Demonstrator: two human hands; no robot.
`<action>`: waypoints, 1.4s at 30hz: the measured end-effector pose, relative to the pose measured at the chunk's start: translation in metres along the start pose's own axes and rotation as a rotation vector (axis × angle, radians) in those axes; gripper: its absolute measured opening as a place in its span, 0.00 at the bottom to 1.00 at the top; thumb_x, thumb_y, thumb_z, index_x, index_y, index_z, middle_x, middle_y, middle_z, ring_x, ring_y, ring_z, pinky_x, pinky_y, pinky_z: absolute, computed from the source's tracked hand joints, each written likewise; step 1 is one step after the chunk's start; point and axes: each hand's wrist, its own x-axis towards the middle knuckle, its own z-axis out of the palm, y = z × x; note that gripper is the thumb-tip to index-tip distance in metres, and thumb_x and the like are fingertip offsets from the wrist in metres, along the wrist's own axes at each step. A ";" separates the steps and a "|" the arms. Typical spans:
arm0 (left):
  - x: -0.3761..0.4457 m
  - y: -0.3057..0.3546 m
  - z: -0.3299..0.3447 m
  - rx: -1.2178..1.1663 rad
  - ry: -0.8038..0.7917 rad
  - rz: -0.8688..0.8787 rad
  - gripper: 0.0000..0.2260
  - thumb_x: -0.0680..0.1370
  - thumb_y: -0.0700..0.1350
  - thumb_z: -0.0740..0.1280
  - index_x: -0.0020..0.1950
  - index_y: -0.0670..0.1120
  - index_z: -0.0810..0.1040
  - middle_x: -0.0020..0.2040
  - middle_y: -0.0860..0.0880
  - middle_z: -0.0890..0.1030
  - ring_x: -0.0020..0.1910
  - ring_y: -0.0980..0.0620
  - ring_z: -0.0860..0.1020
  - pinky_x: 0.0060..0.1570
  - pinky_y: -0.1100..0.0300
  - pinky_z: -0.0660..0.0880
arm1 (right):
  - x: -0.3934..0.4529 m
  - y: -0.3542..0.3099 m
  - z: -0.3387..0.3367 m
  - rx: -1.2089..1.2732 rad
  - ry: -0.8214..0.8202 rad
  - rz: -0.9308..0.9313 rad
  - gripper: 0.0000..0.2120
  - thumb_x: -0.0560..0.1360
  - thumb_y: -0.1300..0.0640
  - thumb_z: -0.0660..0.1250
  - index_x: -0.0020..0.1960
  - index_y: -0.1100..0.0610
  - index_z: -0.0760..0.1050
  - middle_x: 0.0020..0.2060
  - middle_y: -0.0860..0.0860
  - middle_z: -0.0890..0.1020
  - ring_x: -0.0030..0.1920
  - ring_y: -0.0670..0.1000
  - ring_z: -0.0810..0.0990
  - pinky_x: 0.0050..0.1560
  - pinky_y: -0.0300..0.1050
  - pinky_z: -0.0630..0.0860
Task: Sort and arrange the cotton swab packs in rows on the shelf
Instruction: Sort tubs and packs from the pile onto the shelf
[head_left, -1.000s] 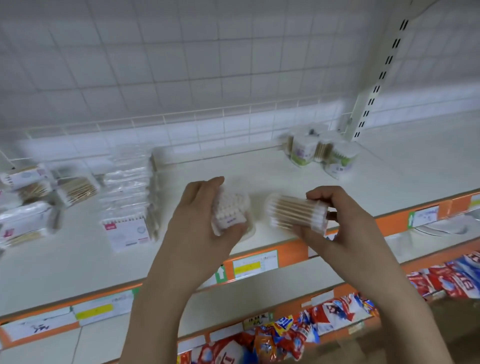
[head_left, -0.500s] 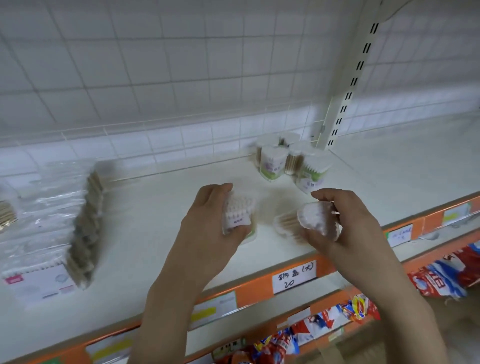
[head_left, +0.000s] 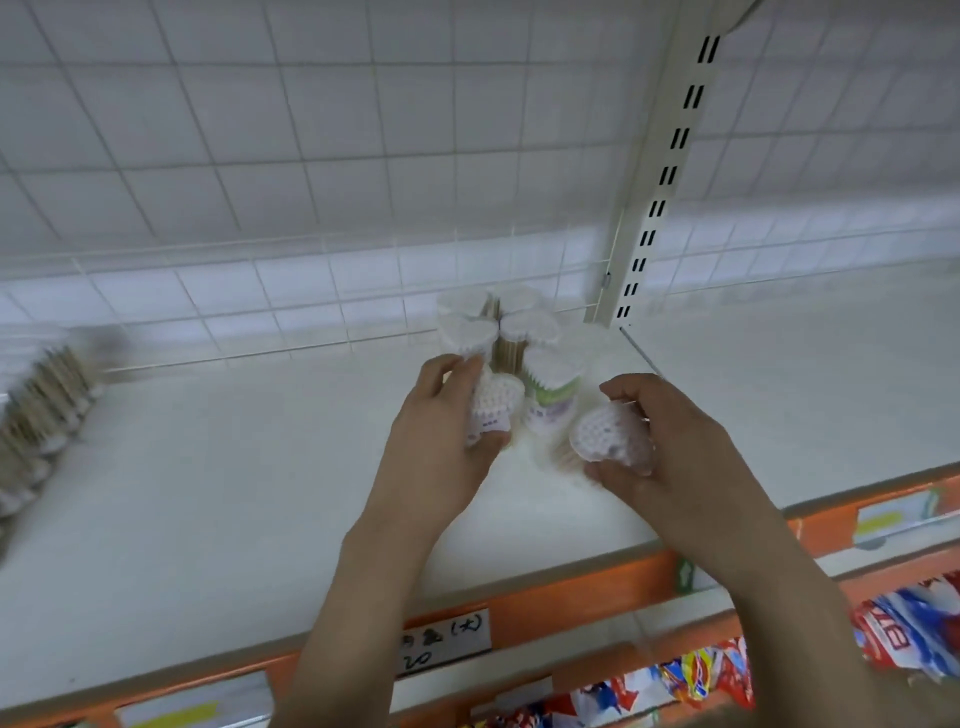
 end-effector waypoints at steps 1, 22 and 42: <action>0.003 0.000 0.004 0.010 0.009 -0.012 0.30 0.70 0.44 0.73 0.70 0.47 0.67 0.66 0.50 0.68 0.60 0.52 0.71 0.54 0.71 0.62 | 0.003 0.004 0.000 0.006 -0.007 -0.017 0.26 0.68 0.59 0.74 0.61 0.49 0.67 0.54 0.41 0.70 0.48 0.39 0.68 0.45 0.24 0.66; 0.020 -0.001 0.035 -0.002 0.110 -0.137 0.26 0.70 0.38 0.72 0.66 0.43 0.68 0.60 0.45 0.71 0.54 0.58 0.67 0.47 0.78 0.60 | 0.037 0.025 0.019 -0.088 -0.101 -0.220 0.16 0.71 0.58 0.70 0.58 0.52 0.74 0.56 0.45 0.71 0.55 0.47 0.67 0.50 0.31 0.60; -0.038 -0.013 -0.073 0.417 0.129 -0.160 0.19 0.74 0.50 0.69 0.62 0.44 0.75 0.58 0.47 0.77 0.58 0.44 0.73 0.54 0.49 0.72 | 0.025 -0.057 0.050 -0.089 0.004 -0.259 0.17 0.69 0.54 0.73 0.56 0.56 0.77 0.55 0.51 0.77 0.55 0.54 0.73 0.56 0.49 0.70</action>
